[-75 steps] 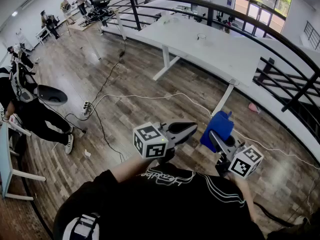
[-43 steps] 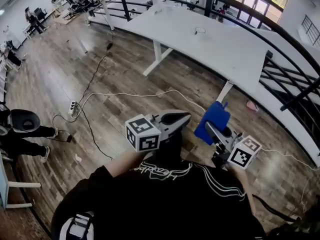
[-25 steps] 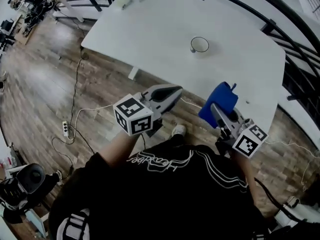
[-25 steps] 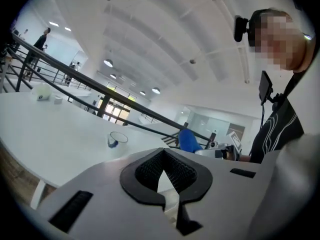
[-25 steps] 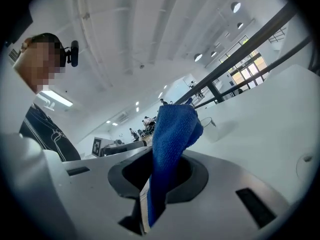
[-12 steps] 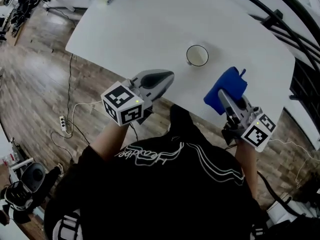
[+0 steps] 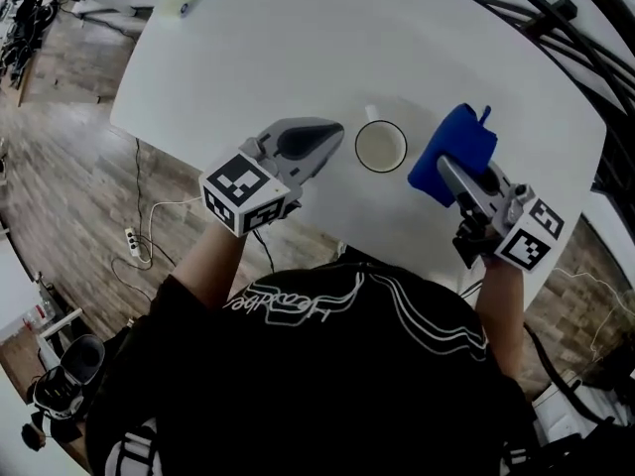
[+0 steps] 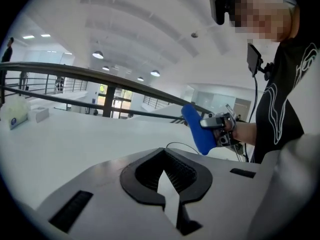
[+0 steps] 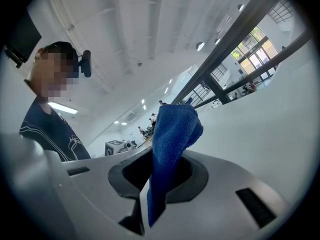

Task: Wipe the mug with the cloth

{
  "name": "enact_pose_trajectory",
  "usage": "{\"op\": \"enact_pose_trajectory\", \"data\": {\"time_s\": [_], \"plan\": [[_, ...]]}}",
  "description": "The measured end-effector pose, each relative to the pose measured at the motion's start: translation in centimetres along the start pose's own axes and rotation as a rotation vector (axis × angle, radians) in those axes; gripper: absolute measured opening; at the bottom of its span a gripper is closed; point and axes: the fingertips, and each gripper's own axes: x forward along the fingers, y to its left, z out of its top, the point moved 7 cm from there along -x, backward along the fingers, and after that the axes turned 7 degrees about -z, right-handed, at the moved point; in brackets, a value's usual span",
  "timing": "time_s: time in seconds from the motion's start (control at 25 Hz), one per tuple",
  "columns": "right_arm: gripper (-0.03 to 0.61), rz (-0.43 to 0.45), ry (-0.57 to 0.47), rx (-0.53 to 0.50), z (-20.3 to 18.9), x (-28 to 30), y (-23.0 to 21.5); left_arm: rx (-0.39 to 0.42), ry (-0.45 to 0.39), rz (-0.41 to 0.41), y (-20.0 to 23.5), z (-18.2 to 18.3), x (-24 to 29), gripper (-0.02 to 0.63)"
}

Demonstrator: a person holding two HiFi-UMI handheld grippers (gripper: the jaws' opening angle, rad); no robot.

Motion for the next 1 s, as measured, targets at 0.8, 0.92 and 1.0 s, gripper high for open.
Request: {"op": "enact_pose_trajectory", "data": {"time_s": [0.8, 0.92, 1.0], "plan": [[0.054, 0.166, 0.233, -0.109, 0.5, 2.9, -4.0, 0.16, 0.159, -0.146, 4.2, -2.2, 6.3, 0.092], [0.054, 0.187, 0.325, -0.165, -0.5, 3.3, -4.3, 0.169, 0.164, -0.176, 4.5, -2.2, 7.0, 0.098], [0.054, 0.201, 0.384, -0.187, -0.8, 3.5, -4.3, 0.179, 0.168, -0.2, 4.4, -2.0, 7.3, 0.098]]}}
